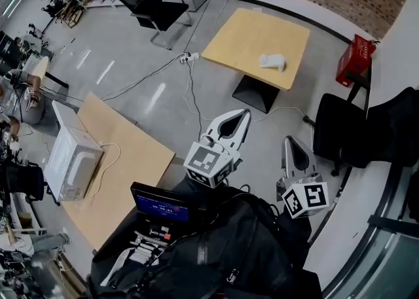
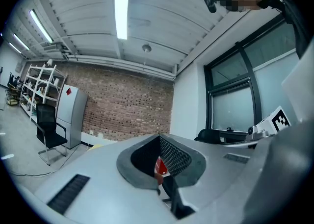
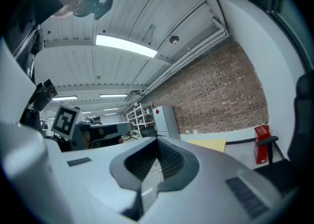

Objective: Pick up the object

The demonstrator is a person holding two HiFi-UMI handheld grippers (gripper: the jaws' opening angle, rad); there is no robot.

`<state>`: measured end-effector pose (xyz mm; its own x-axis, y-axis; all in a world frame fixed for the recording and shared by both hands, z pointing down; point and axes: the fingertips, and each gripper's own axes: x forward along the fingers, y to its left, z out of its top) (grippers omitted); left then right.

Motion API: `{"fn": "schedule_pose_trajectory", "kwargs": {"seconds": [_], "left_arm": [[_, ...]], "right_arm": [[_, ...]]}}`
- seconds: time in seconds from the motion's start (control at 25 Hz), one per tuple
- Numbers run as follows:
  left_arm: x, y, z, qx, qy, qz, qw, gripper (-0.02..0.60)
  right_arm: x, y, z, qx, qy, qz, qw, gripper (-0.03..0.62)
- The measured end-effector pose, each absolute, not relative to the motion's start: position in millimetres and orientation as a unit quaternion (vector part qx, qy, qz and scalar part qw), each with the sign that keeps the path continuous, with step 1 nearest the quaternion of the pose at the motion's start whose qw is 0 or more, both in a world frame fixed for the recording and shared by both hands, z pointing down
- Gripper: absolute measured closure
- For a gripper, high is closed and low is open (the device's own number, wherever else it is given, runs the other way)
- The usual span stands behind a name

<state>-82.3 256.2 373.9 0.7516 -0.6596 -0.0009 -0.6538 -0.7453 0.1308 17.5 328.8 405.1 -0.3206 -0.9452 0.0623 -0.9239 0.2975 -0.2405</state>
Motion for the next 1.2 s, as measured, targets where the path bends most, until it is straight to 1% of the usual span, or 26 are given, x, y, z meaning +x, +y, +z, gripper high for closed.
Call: {"fn": "schedule_pose_trajectory", "kwargs": {"seconds": [0.48,0.76,1.2], "left_arm": [[-67,221,387,0.936,-0.341,-0.022,0.084,0.583],[-50,170,386,0.942,-0.323,-0.030,0.090,0.581],[-55,88,396,0.943,-0.312,-0.020,0.117,0.581]], "right_arm": [[31,304,417,-0.592,0.795,-0.125,0.042,0.590],[48,257,408,-0.609,0.784,-0.116,0.040,0.590],[32,174,414,-0.608,0.783,-0.130,0.024,0.589]]}}
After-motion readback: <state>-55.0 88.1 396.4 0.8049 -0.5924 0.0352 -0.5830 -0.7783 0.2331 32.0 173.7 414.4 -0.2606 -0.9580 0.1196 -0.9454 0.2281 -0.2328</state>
